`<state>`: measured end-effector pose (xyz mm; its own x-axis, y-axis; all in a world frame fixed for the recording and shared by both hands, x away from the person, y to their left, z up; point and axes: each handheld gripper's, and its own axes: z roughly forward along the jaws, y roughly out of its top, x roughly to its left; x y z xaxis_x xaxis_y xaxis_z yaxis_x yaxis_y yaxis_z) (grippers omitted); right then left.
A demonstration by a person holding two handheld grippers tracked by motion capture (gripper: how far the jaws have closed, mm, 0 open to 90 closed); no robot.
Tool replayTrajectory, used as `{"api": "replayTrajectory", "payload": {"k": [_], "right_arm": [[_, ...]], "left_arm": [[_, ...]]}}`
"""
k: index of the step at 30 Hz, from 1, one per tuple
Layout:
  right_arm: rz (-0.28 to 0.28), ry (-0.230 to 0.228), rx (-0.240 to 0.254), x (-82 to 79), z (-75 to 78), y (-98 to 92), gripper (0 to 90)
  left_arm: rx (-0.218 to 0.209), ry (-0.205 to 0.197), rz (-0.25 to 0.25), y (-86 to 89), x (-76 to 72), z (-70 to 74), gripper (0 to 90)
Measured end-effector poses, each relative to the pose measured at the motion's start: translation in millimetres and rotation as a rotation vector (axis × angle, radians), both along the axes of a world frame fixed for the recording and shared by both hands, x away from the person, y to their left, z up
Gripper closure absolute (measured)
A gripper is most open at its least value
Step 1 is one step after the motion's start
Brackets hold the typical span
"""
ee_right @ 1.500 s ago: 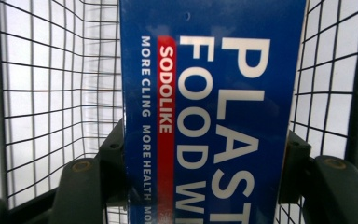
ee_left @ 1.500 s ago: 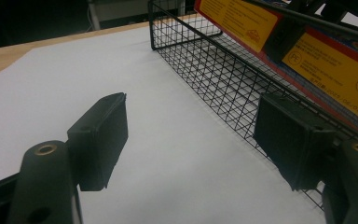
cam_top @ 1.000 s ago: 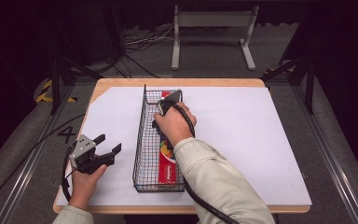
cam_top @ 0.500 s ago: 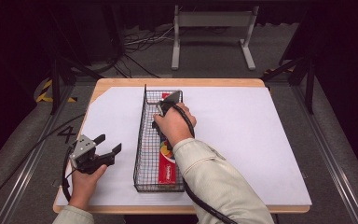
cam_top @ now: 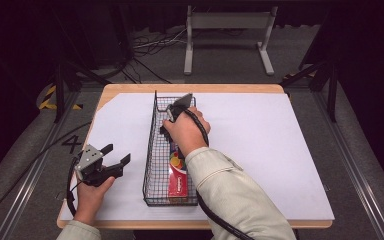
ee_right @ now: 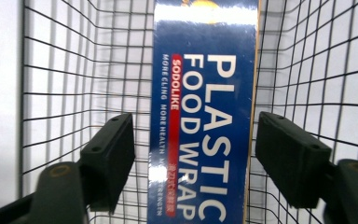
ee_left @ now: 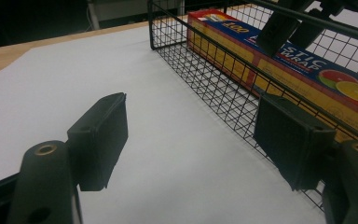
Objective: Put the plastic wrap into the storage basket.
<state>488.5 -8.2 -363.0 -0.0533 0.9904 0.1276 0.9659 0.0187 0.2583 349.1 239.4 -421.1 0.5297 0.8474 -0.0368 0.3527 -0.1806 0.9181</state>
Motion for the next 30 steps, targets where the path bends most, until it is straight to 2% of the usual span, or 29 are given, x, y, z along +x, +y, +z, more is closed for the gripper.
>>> {"api": "replayTrajectory", "payload": {"k": [9, 15, 23, 26, 27, 30], "right_arm": [[0.057, -0.130, 0.042, -11.8, 31.3, -17.0, 24.7], [0.075, -0.174, 0.069, -19.3, 42.9, -36.0, 24.1], [0.131, -0.266, 0.097, -33.0, 59.3, -72.8, 21.9], [0.148, -0.311, 0.108, -39.7, 64.6, -94.2, 21.0], [0.148, -0.311, 0.108, -39.7, 64.6, -94.2, 21.0], [0.174, -0.362, 0.124, -48.0, 67.9, -118.5, 20.6]], "left_arm": [[-0.001, 0.000, 0.001, -0.6, -0.4, 0.1, 26.4], [0.006, 0.005, -0.001, -2.0, 0.5, -0.3, 26.4], [0.004, 0.005, 0.001, 0.0, 0.8, -0.3, 26.4], [0.004, 0.006, 0.003, 0.2, 0.9, -0.6, 26.4], [0.004, 0.006, 0.003, 0.2, 0.9, -0.6, 26.4], [0.005, 0.008, 0.004, 0.2, 0.4, -0.6, 26.4]]}}
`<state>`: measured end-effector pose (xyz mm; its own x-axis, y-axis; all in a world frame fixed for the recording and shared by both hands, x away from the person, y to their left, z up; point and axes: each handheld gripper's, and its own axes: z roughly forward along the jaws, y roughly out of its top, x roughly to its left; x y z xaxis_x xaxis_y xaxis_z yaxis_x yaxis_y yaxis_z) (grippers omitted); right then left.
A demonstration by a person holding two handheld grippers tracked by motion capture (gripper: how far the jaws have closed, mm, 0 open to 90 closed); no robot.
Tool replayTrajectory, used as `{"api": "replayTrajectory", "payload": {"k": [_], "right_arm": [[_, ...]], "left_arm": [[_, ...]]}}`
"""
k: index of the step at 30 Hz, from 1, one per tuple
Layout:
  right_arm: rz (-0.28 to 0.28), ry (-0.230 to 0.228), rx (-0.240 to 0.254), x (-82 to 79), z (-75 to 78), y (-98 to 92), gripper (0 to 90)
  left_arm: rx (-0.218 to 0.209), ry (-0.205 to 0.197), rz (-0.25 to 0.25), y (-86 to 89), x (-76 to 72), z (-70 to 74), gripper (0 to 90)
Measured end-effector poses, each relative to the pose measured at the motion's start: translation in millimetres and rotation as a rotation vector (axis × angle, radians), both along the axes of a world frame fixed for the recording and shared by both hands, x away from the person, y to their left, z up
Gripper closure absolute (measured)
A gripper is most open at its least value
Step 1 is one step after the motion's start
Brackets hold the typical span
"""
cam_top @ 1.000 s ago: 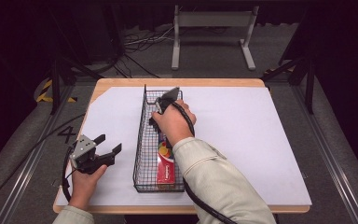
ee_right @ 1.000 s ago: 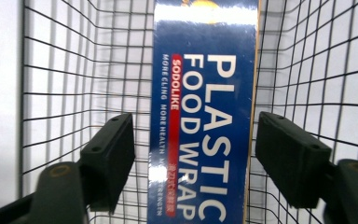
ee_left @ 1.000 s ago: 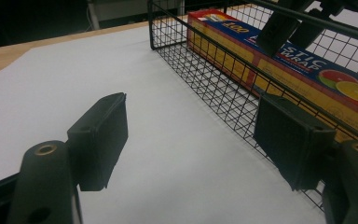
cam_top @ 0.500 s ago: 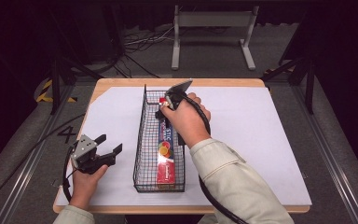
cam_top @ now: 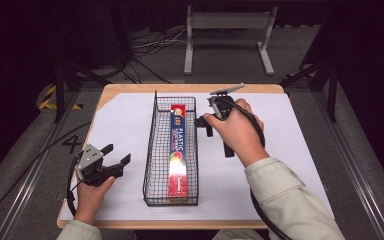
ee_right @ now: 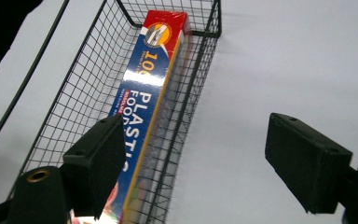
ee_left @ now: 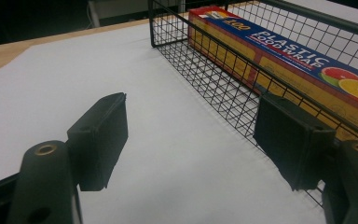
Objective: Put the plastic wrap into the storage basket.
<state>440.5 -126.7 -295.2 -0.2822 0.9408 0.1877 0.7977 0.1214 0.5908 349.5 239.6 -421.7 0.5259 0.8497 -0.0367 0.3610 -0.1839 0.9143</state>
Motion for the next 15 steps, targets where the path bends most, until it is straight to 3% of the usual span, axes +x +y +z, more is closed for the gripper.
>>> {"api": "replayTrajectory", "payload": {"k": [8, 15], "right_arm": [[0.086, -0.157, 0.033, -18.9, -0.5, -55.1, 18.8], [0.173, -0.242, 0.001, -29.6, -16.4, -93.0, 17.0]], "left_arm": [[0.005, 0.003, 0.003, 0.6, 0.0, -1.2, 26.4], [0.017, 0.000, 0.012, 2.5, -0.5, -1.8, 26.3]]}}
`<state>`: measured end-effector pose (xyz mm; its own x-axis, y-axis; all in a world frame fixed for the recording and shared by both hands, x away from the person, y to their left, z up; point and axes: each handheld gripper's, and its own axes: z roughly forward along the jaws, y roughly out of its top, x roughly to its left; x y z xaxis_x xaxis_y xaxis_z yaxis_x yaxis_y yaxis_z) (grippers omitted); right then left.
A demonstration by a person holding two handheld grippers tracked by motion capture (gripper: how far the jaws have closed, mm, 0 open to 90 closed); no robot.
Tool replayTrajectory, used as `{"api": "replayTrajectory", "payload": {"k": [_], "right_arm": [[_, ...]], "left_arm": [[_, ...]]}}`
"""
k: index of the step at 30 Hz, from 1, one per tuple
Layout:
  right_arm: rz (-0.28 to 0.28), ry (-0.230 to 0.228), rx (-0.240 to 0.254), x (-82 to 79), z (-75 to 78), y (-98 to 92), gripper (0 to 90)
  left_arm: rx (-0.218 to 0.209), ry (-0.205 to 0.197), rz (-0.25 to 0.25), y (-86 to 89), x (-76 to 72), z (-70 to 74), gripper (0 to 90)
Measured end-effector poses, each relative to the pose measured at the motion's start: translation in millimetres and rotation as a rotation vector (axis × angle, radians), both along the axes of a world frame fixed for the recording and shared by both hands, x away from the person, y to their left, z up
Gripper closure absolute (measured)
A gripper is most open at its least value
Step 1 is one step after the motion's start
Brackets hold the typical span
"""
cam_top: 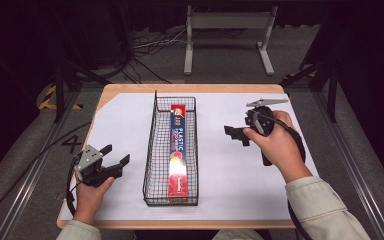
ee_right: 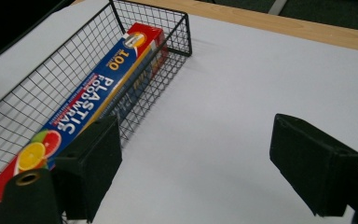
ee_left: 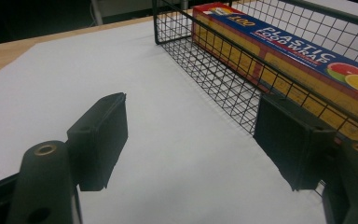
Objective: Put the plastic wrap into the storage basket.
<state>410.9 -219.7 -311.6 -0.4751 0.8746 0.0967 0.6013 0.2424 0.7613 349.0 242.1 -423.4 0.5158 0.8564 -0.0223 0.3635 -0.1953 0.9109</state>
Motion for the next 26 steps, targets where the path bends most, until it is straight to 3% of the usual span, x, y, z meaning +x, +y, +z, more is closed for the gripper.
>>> {"api": "replayTrajectory", "payload": {"k": [5, 10, 14, 20, 26], "right_arm": [[0.023, -0.041, -0.006, -4.3, -18.5, -24.7, 16.2], [0.037, -0.072, -0.007, -7.4, -34.9, -42.9, 16.2], [0.059, -0.126, 0.003, -13.5, -55.3, -61.8, 16.1], [0.078, -0.145, 0.008, -19.8, -77.0, -77.3, 15.5], [0.059, -0.168, 0.029, -22.0, -88.5, -87.8, 15.3]], "left_arm": [[0.039, 0.005, -0.003, -2.9, 0.3, -2.9, 26.2], [0.030, 0.013, -0.005, -1.2, 1.3, -4.3, 26.1], [0.016, 0.017, 0.000, 1.7, 2.7, -5.4, 26.1], [0.028, 0.014, -0.014, 0.3, 2.0, -6.1, 25.9], [0.031, 0.017, -0.016, 1.1, 0.9, -6.9, 25.7]]}}
